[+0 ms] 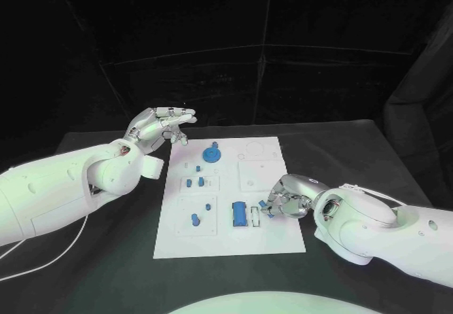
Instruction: Assemble the parts on the task board
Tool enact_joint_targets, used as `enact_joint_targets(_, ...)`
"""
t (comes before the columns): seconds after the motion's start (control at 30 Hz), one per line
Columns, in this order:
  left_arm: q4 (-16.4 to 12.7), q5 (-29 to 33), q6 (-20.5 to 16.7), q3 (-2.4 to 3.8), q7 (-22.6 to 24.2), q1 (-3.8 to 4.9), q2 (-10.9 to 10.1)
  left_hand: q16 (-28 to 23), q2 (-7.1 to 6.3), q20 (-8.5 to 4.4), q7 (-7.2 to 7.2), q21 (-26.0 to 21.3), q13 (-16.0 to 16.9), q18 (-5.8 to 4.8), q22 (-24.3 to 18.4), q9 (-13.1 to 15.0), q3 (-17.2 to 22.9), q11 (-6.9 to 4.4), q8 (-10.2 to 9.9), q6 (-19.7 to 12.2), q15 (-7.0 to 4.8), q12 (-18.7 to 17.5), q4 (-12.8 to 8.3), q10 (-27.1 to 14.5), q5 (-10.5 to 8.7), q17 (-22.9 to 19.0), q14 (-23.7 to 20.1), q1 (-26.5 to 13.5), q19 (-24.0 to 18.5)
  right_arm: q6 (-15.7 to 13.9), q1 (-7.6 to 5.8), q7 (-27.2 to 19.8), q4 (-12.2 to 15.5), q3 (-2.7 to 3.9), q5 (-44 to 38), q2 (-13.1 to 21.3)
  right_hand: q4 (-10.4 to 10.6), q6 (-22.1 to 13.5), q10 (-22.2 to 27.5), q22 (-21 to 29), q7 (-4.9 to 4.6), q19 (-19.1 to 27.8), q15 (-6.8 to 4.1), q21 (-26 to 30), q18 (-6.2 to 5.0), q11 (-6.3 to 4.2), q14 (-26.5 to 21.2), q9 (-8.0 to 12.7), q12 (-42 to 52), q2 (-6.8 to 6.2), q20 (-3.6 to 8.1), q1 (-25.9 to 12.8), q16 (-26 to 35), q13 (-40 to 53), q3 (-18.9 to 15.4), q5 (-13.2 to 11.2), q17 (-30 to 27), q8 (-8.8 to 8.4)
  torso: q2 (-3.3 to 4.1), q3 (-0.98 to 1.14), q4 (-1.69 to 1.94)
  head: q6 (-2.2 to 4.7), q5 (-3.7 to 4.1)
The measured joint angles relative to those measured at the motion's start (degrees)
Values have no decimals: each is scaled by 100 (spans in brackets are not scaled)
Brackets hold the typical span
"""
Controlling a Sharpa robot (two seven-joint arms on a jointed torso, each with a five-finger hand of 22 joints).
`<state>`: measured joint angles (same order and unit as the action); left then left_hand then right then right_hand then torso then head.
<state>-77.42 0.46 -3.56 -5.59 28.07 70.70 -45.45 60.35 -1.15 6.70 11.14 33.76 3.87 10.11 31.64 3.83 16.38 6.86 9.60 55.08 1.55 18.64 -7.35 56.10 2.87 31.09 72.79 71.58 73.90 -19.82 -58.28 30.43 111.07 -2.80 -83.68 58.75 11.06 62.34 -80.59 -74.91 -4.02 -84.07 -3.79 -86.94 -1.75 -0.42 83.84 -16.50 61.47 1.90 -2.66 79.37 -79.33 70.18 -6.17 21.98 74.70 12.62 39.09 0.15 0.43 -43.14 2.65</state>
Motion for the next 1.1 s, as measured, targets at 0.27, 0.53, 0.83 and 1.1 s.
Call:
enact_joint_targets(0.27,-9,0,2,0,-2,0,-3,0,0,0,0,0,0,0,0,0,0,0,0,0,0,0,0,0,0,0,0,0,0,84,0,-27,-139,0,226,-227,82,113,-30,0,32,0,-21,-3,0,-31,22,-12,-1,-70,0,-70,-37,5,12,99,22,-3,3,-4,0,-23,-1)
enact_joint_targets(0.53,-14,0,5,0,-4,0,-3,0,0,0,0,0,0,0,-3,0,0,0,0,0,0,0,0,0,0,1,0,0,0,216,0,53,-224,-1,314,-362,217,224,-60,0,68,22,-43,-22,0,-61,0,-49,41,-113,24,-251,-37,40,20,214,22,-3,3,-3,0,-46,-18)
enact_joint_targets(0.83,-14,0,11,0,-5,0,0,0,0,0,0,0,0,0,-5,0,0,0,0,0,0,0,0,0,0,1,0,0,0,391,0,220,-288,-1,309,-456,299,280,-72,0,88,1,-64,-22,0,-72,21,-66,-5,-121,45,-300,-37,2,30,235,22,-3,-3,1,0,-49,-26)
enact_joint_targets(1.1,-13,0,16,0,-6,1,1,0,0,0,0,0,0,0,-5,0,-9,16,0,0,0,0,-9,-16,0,-8,0,0,0,474,0,327,-308,-1,237,-513,341,316,-80,0,99,1,-64,-22,0,-81,21,-89,-8,-118,44,-348,-37,3,41,235,21,-2,-3,3,-2,-48,-27)
